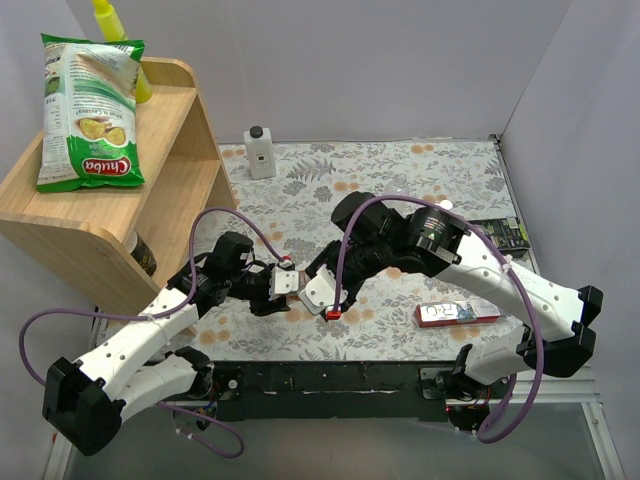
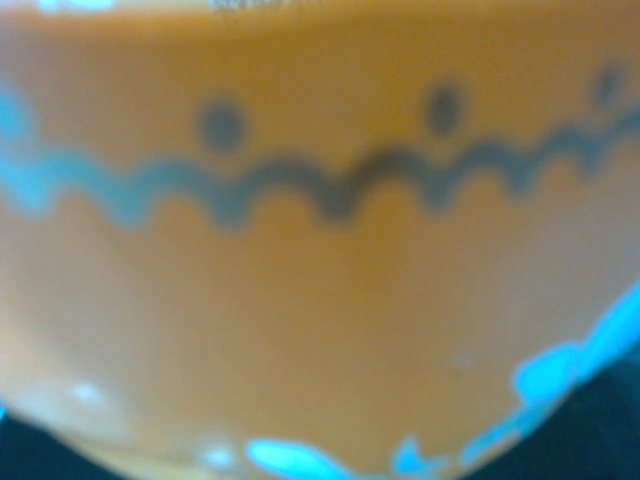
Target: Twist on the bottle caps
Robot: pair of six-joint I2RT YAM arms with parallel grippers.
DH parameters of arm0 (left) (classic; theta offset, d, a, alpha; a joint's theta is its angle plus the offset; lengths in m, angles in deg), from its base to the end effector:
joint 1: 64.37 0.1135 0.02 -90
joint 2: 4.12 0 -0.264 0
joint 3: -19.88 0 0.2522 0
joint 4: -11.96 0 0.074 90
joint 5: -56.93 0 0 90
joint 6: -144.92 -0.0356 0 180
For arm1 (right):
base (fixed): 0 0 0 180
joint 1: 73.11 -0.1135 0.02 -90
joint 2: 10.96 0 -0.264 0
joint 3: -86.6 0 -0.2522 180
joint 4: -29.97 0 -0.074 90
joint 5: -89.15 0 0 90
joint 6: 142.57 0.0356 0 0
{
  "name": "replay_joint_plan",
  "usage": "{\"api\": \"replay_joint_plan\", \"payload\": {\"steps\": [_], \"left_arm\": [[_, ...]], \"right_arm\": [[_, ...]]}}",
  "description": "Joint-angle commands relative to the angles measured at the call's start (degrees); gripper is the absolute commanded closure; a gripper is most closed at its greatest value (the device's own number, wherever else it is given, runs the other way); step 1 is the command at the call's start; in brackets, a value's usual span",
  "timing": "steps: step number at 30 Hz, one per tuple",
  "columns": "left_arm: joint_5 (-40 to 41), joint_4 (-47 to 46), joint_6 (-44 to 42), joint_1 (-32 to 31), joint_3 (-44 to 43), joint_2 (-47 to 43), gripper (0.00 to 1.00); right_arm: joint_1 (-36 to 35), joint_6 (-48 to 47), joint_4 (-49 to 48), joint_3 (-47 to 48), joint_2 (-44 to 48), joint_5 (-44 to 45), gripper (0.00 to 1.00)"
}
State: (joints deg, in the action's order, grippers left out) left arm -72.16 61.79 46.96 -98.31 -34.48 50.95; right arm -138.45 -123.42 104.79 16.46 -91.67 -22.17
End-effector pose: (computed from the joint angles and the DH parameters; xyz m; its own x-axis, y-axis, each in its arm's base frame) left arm 0.1415 -0.1223 0.2483 -0.5283 0.4851 -0.6968 0.8471 0.3564 -0.3941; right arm 0.1019 0.2531 0.4202 0.8020 -0.3623 -0.4749 -0.5944 -0.5624 -0.5748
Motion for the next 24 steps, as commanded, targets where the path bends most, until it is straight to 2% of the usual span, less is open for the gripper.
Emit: {"api": "replay_joint_plan", "payload": {"steps": [1,6,8,10,12,14,15,18,19,21,22,24], "left_arm": [[-2.57,0.4,-1.26,-0.26,-2.64,-0.14,1.0],[-2.74,0.22,-1.44,-0.26,-2.91,-0.31,1.0],[-2.92,-0.04,-1.52,-0.26,-2.82,-0.4,1.0],[-2.92,-0.48,-1.7,-0.26,-2.73,-0.4,1.0],[-2.75,-1.18,-0.57,-0.26,-2.56,-0.66,1.0],[-1.52,-4.51,1.98,-0.26,-1.86,-1.19,1.0],[-0.64,-6.35,3.64,-0.26,-1.5,-1.54,1.0],[2.25,-12.68,10.68,-0.34,-0.53,-2.59,1.0],[3.05,-15.22,12.87,-0.34,-0.19,-2.86,1.0],[6.37,-17.69,14.99,-0.52,0.6,-3.56,1.0],[7.35,-19.27,15.61,-0.43,0.87,-3.83,1.0],[9.2,-19.81,16.23,-0.43,1.31,-4.18,1.0]], "right_arm": [[-0.23,-3.07,-1.2,0.59,0.2,-0.83,0.49],[-0.23,-3.15,-1.2,0.76,-0.33,-1.44,0.6],[-0.23,-3.15,-1.73,0.41,-0.5,-1.36,0.62],[-0.23,-2.98,-2.26,-0.03,-0.59,-1.27,0.7],[-0.14,-0.89,-2.7,0.32,-1.38,-0.74,0.86],[0.47,2.71,-1.82,2.59,-3.65,-1.0,0.95],[0.91,8.82,-0.77,3.91,-4.8,-1.35,0.99],[3.63,17.73,4.13,11.46,-10.86,-5.3,0.99],[5.3,23.51,5.46,14.01,-12.44,-6.44,0.99],[7.76,31.26,6.79,20.51,-17.19,-10.57,0.99],[10.56,38.52,8.01,22.89,-18.68,-12.41,0.99],[12.95,44.37,8.37,29.11,-22.56,-15.94,0.99]]}}
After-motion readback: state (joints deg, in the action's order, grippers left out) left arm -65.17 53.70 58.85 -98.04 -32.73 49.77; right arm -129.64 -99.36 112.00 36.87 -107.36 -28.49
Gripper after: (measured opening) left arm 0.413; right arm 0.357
